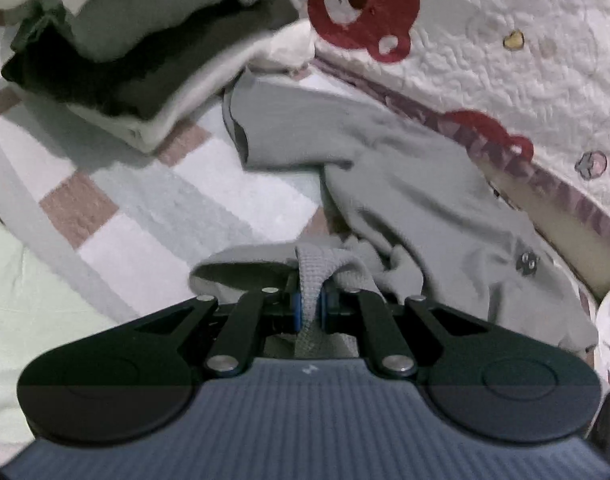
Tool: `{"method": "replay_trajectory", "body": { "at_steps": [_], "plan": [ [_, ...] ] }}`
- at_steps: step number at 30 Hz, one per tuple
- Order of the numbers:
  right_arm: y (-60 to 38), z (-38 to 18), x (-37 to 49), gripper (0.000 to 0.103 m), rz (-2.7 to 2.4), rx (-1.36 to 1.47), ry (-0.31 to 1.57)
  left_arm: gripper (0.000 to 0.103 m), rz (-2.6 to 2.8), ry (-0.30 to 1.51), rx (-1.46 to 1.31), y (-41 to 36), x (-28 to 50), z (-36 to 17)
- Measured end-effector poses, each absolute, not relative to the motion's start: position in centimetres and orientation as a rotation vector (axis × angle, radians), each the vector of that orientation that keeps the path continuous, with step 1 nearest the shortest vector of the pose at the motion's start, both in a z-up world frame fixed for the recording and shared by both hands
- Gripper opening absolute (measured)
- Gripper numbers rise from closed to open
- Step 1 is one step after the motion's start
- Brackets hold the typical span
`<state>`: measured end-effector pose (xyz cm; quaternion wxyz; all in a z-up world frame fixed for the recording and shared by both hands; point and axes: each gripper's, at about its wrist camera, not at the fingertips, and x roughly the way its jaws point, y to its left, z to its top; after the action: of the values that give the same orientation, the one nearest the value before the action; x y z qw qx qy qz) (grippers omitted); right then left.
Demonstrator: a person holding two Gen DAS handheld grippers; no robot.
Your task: Fold clothes
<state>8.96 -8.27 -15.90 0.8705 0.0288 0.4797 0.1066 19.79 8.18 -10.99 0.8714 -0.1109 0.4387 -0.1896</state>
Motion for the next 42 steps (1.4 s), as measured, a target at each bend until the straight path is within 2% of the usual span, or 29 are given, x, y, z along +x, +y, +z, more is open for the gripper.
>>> {"method": "replay_trajectory", "body": {
  "at_steps": [1,3,6,12,16,20,24,27,29,31,34,37,42],
  "plan": [
    [-8.1,-15.6,8.7,0.005,0.21,0.023,0.989,0.008,-0.389,0.904,-0.22,8.3,19.7,-10.7],
    [-8.9,-13.8,7.3,0.005,0.207,-0.001,0.879,0.008,-0.372,0.885,-0.167,8.2,19.3,-10.1],
    [-9.5,-9.7,4.3,0.005,0.289,-0.194,0.78,0.008,-0.376,0.867,-0.149,8.3,18.7,-9.4],
    [-17.5,-1.4,-0.4,0.005,0.287,-0.204,0.795,0.008,-0.523,0.854,-0.32,9.0,17.1,-7.7],
    [-23.3,1.4,-1.9,0.005,0.198,-0.25,0.781,0.017,-0.66,0.88,-0.403,7.7,16.2,-8.0],
    [-27.5,0.0,0.2,0.005,0.102,-0.234,0.828,0.032,-0.679,0.899,-0.271,4.8,15.8,-9.0],
    [-31.3,-4.6,2.4,0.005,-0.036,-0.116,0.869,0.033,-0.616,0.882,-0.155,4.6,15.6,-9.1],
    [-34.3,-7.9,3.5,0.005,-0.151,0.009,0.888,0.033,-0.594,0.887,-0.238,6.5,16.3,-9.0],
    [-35.9,-7.8,4.1,0.005,-0.177,0.112,0.878,0.041,-0.596,0.899,-0.313,7.8,16.9,-9.1],
    [-36.7,-7.3,4.2,0.005,-0.167,0.19,0.865,0.043,-0.597,0.913,-0.314,8.0,17.2,-9.3],
    [-36.8,-7.6,4.1,0.005,-0.164,0.218,0.876,0.043,-0.572,0.897,-0.153,6.6,16.7,-9.1],
    [-36.9,-8.2,4.1,0.005,-0.168,0.241,0.904,0.051,-0.615,0.89,0.011,4.8,15.6,-9.2],
    [-36.9,-7.9,4.6,0.005,-0.161,0.214,0.894,0.051,-0.71,0.909,0.319,1.6,13.0,-10.2]
  ]
}}
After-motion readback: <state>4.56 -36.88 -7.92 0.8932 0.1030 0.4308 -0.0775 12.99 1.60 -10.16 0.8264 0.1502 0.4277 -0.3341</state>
